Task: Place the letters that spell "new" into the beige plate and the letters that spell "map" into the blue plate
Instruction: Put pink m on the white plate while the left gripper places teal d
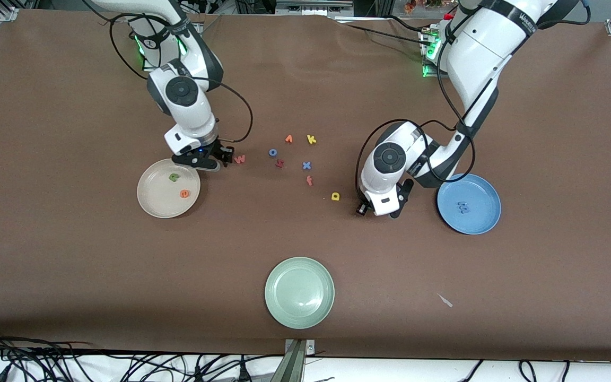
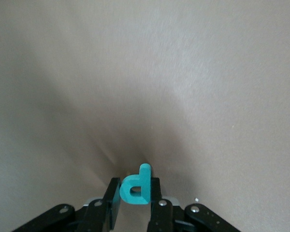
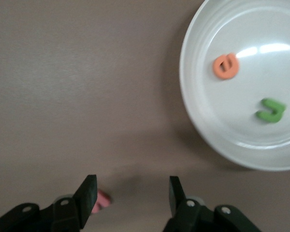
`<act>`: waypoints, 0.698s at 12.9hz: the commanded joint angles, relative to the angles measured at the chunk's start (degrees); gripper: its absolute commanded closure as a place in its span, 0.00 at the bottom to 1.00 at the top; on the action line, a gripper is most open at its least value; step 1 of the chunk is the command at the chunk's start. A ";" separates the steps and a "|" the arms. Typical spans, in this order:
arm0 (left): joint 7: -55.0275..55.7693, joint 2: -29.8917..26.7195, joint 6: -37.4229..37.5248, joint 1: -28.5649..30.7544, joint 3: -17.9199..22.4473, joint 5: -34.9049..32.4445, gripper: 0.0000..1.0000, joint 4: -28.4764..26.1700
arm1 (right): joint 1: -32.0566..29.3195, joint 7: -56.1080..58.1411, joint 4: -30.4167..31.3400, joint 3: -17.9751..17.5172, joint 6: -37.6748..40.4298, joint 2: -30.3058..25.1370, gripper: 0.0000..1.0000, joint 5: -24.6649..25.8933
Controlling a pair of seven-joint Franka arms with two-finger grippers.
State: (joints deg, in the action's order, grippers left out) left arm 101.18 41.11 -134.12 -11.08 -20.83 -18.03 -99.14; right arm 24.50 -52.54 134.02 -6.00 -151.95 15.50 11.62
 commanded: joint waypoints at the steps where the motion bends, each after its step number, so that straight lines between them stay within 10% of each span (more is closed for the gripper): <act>1: -8.95 -0.06 8.32 1.05 -0.79 -0.61 0.91 4.12 | -0.07 -8.08 -0.60 -2.78 -4.47 3.82 0.32 -0.81; 9: -51.05 -7.97 24.15 9.66 -1.67 6.60 0.91 4.30 | 0.72 -10.66 2.11 -2.78 -9.84 5.86 0.33 -0.90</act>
State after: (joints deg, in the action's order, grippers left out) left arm 58.35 35.91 -113.06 -3.87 -21.89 -13.07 -94.01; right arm 25.18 -62.70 134.38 -8.61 -159.04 21.45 11.55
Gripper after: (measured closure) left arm 0.709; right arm 0.317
